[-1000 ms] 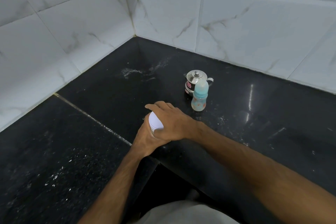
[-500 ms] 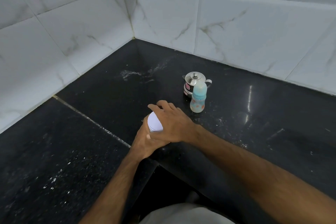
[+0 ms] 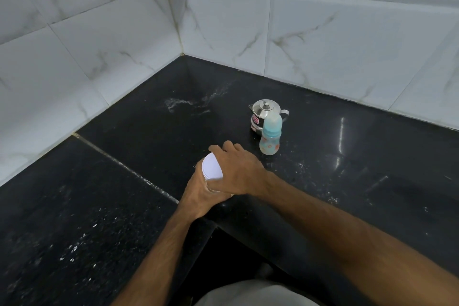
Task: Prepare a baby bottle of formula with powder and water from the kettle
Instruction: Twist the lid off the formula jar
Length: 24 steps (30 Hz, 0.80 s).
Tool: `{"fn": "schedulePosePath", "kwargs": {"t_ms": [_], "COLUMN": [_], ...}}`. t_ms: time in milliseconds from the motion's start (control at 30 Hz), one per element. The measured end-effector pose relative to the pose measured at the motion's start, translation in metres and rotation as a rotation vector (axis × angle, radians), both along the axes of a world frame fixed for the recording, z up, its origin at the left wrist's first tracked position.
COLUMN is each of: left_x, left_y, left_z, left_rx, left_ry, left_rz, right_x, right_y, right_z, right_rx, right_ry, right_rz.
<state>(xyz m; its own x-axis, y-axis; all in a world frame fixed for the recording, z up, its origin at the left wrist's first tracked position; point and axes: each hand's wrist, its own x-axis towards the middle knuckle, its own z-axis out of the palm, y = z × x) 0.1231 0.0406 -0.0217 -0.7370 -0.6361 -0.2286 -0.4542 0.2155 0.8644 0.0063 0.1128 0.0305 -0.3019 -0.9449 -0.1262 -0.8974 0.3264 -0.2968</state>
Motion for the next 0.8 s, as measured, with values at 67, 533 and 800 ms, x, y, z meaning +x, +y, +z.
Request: {"fn": "schedulePosePath", "kwargs": {"t_ms": [67,533,800], "left_x": [-0.004,-0.007,-0.001], "left_y": [0.002,0.002,0.003], "left_z": [0.003,0.003,0.005], "left_rx": [-0.012,-0.004,-0.022], "left_ry": [-0.002,-0.053,-0.026], "left_rz": [-0.001,-0.023,-0.016], "right_x": [-0.001,-0.001,0.002], "right_y": [-0.002,-0.001,0.000], "right_z": [0.002,0.004,0.001], "right_rx": [0.008,-0.025,-0.048], "right_ry": [-0.027,-0.081,0.038], "right_rz": [0.040,0.077,0.038]}}
